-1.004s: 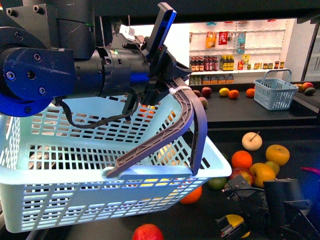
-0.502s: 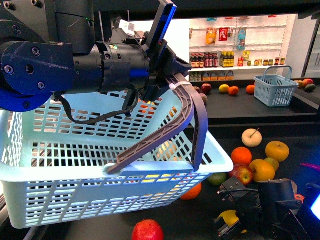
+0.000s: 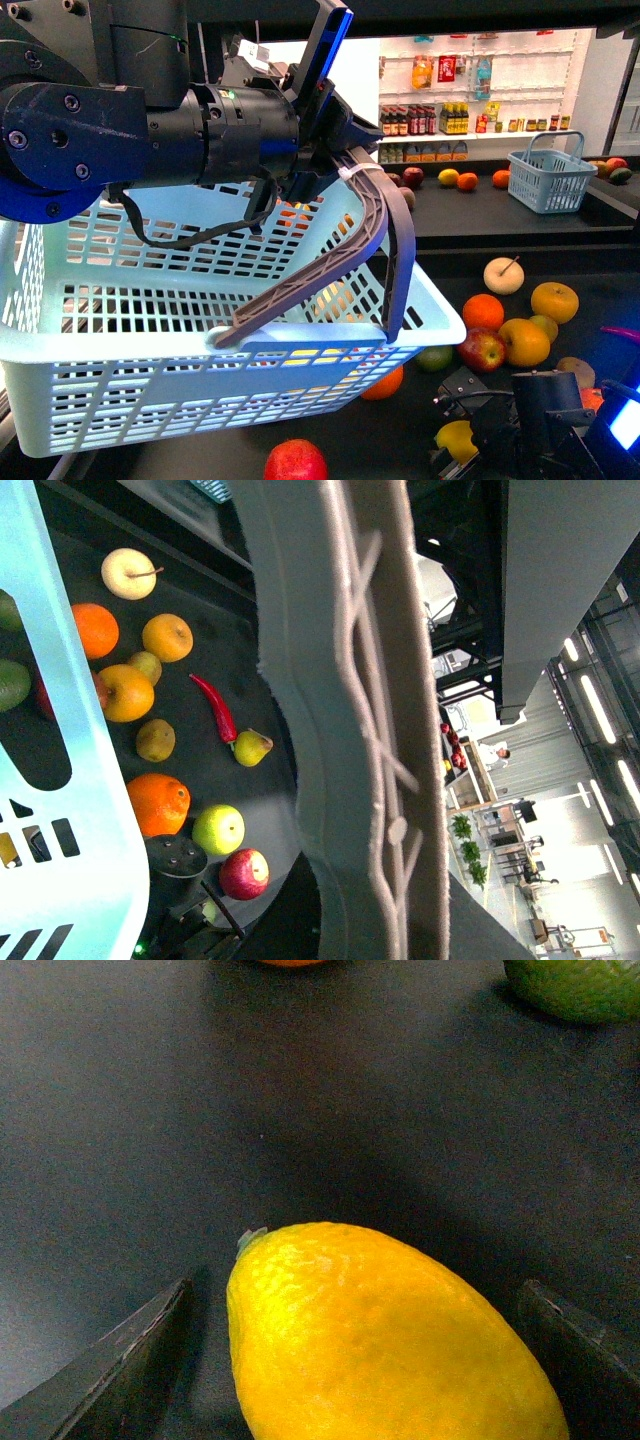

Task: Pick lemon from shelf

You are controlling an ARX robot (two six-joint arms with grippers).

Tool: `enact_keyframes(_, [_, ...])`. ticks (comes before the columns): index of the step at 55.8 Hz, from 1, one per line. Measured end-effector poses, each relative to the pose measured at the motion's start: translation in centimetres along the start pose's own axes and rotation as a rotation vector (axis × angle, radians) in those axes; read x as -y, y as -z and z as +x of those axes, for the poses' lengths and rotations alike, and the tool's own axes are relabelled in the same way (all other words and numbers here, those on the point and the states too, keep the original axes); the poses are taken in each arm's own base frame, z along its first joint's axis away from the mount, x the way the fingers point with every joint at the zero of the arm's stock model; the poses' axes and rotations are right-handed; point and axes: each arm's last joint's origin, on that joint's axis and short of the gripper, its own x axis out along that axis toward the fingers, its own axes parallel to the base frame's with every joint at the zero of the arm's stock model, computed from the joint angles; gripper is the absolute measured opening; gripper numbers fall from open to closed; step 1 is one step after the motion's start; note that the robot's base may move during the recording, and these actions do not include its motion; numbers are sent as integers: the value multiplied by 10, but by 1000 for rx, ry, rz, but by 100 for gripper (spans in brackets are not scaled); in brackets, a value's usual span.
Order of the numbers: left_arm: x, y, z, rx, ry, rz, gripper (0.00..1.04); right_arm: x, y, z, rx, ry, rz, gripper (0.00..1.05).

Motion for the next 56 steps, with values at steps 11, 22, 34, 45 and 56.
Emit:
enact_keyframes(11, [0,0,0,0,0,0,8,2,0,2,3,3,-4,97])
enact_keyframes(22, [0,0,0,0,0,0,8,3,-1,2,4,2,-7,83])
enact_keyframes(34, [0,0,0,0,0,0,8,3,1,2,-8,-1,-4,70])
enact_keyframes(45, [0,0,0,0,0,0,8,3,1,-4,-13,40,24,67])
enact_keyframes(56, [0,0,0,0,0,0,8,14,-8,-25,-5,129,84,66])
